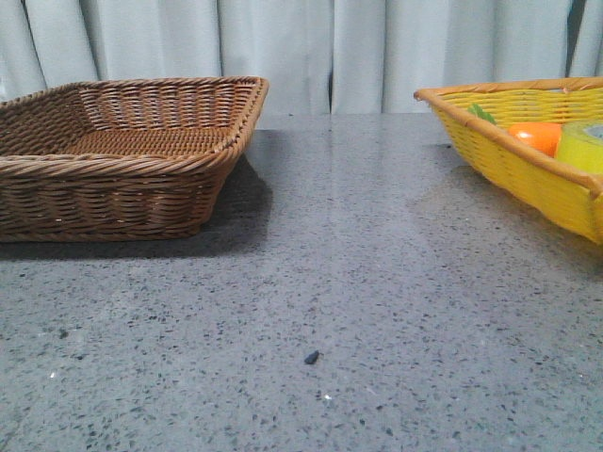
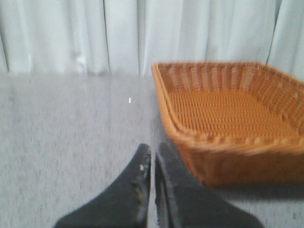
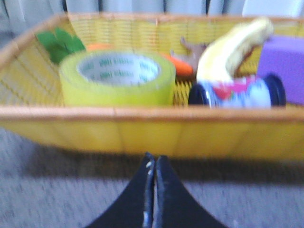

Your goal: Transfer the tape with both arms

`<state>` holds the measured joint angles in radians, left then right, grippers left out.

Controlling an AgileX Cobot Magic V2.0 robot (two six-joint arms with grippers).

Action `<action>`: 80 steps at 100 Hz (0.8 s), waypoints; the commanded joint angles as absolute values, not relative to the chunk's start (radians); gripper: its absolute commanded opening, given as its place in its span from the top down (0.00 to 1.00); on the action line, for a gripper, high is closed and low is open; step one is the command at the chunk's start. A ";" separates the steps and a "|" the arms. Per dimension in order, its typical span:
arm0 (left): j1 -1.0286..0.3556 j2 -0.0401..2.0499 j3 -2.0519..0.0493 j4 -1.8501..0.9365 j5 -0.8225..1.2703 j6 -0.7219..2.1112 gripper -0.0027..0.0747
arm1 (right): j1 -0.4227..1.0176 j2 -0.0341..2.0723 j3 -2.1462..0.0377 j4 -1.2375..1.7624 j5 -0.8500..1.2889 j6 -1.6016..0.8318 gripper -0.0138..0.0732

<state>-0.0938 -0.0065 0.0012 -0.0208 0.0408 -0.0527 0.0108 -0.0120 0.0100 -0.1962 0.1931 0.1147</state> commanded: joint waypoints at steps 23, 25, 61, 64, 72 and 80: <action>-0.093 -0.034 -0.043 -0.061 -0.124 -0.089 0.99 | 0.005 -0.031 0.021 -0.199 -0.229 0.108 0.91; -0.093 -0.032 -0.055 -0.061 -0.107 -0.089 0.99 | 0.005 -0.031 0.012 -0.199 -0.220 0.108 0.91; -0.012 0.165 -0.292 -0.061 0.021 -0.089 0.99 | 0.005 0.174 -0.325 -0.199 0.083 0.108 0.91; -0.012 0.184 -0.303 -0.061 0.021 -0.089 0.99 | 0.005 0.209 -0.364 -0.199 0.101 0.108 0.91; -0.012 0.234 -0.334 -0.061 0.025 -0.089 0.99 | 0.005 0.322 -0.452 -0.188 0.156 0.108 0.91; -0.012 0.283 -0.354 -0.061 0.025 -0.089 0.99 | 0.005 0.431 -0.543 -0.183 0.237 0.108 0.91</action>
